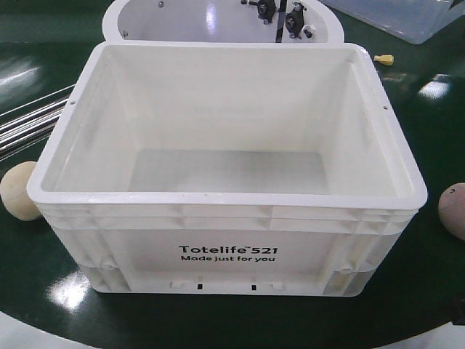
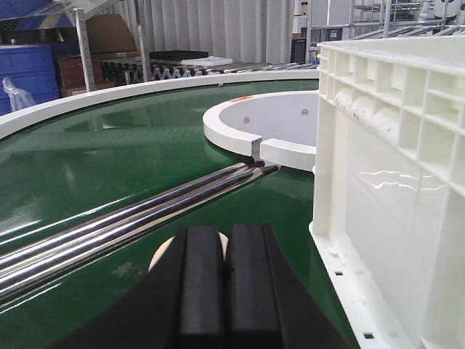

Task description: Place moving items into box and shelve

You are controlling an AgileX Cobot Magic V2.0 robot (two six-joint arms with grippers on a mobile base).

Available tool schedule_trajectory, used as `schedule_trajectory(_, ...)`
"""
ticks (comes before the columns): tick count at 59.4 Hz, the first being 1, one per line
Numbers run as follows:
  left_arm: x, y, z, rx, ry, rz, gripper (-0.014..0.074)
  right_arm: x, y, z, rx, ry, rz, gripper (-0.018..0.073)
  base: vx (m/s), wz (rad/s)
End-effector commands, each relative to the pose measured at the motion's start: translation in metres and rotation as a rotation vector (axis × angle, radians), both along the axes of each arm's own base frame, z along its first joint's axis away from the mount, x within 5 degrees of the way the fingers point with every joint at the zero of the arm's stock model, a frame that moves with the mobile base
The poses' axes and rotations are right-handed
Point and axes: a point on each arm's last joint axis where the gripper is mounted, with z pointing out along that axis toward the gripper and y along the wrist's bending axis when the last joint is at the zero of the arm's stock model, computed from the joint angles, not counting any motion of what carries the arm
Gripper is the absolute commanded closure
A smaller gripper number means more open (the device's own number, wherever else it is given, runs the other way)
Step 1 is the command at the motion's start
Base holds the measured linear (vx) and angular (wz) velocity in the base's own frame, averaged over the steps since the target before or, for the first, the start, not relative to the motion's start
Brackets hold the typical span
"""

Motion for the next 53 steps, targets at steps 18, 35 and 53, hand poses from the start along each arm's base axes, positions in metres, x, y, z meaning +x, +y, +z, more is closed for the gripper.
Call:
schedule_trajectory(18, -0.001, 0.001, 0.009, -0.017, -0.135, 0.010, 0.0603, -0.001, 0.001, 0.014, -0.016, -0.167, 0.012, 0.0568, 0.00, 0.00)
schedule_trajectory(35, -0.021, 0.002, 0.085, -0.033, -0.383, 0.009, 0.0603, -0.025, 0.003, 0.099, -0.013, -0.508, 0.025, 0.0566, 0.00, 0.00)
schedule_trajectory(53, -0.041, 0.002, 0.231, -0.033, -0.639, 0.011, 0.0603, -0.047, 0.001, 0.257, -0.036, -0.642, -0.003, 0.0565, 0.00, 0.00)
